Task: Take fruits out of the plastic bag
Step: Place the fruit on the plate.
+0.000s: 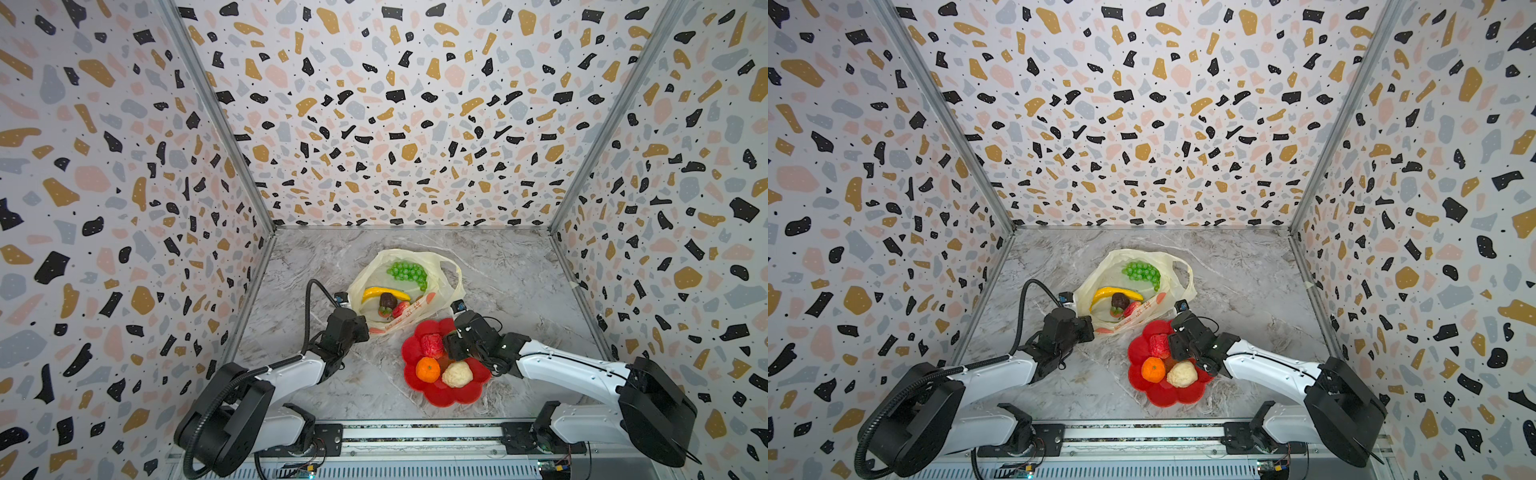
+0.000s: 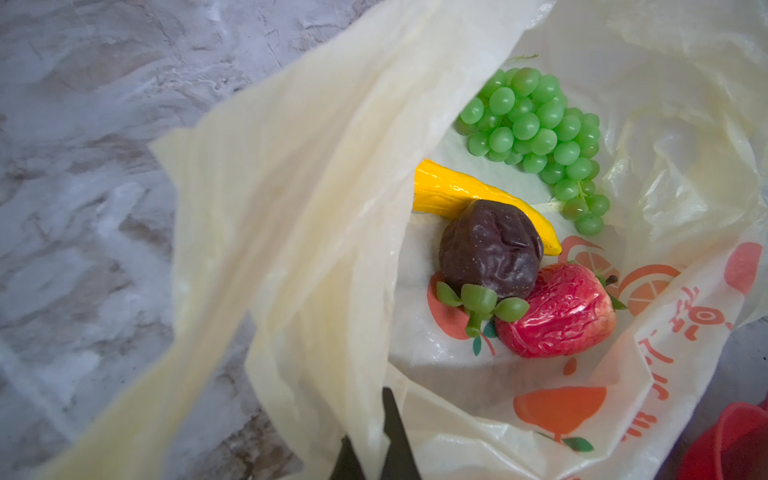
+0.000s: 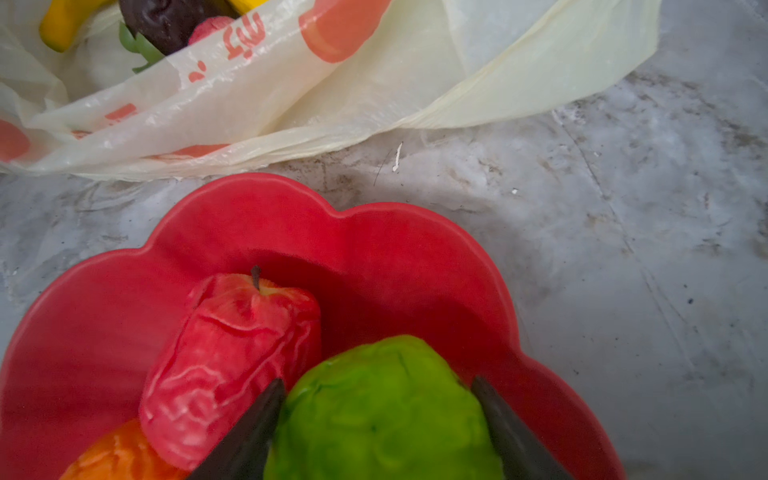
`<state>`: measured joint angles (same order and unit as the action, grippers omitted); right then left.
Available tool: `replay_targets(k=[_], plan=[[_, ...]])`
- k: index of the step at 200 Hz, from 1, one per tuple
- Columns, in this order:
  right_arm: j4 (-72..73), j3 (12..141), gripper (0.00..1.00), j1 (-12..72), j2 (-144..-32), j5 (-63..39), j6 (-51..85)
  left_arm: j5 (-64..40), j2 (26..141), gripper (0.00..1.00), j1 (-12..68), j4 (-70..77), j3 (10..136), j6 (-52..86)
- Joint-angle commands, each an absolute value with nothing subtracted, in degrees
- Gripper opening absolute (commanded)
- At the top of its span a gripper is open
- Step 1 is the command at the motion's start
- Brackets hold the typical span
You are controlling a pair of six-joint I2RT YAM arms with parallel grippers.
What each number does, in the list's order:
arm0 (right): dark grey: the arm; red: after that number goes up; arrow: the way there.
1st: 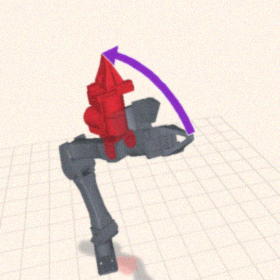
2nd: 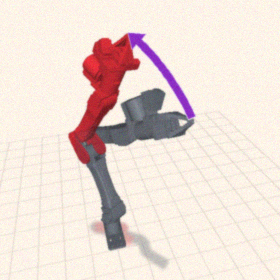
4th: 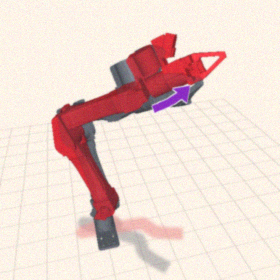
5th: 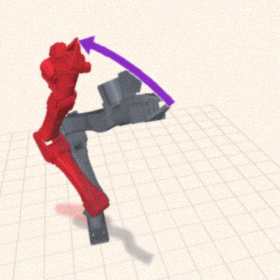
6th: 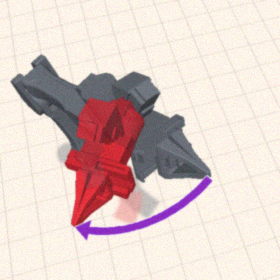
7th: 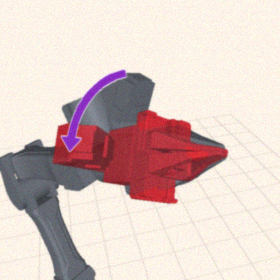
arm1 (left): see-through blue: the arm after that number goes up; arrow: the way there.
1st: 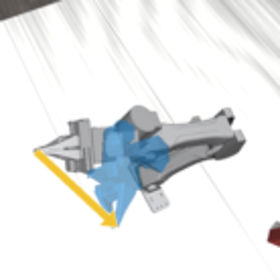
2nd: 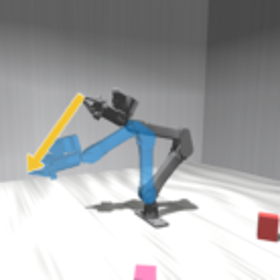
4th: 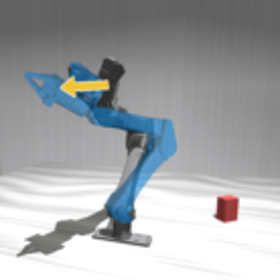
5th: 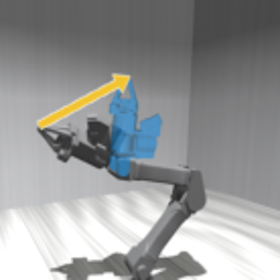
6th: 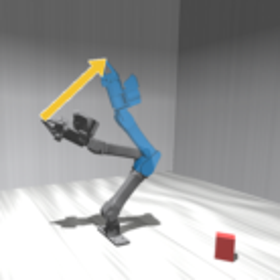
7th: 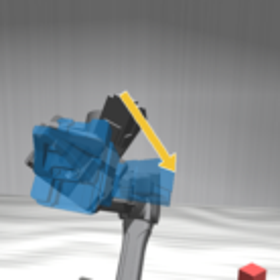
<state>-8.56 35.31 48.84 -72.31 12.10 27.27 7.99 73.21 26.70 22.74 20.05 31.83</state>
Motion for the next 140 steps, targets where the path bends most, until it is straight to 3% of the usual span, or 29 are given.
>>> replay_targets(k=[1,42,140], plan=[[-9.5,34.8,0.67,49.1,-70.4,13.8,28.2,8.3,73.4,0.01,26.8,24.6,21.7,30.8],[-9.2,34.2,0.68,49.2,-70.2,14.1,28.1,8.4,73.5,0.01,26.8,24.5,21.7,30.8],[-10.3,34.6,0.84,49.3,-68.2,13.1,27.6,8.7,73.3,0.01,26.8,24.3,21.7,30.8]])
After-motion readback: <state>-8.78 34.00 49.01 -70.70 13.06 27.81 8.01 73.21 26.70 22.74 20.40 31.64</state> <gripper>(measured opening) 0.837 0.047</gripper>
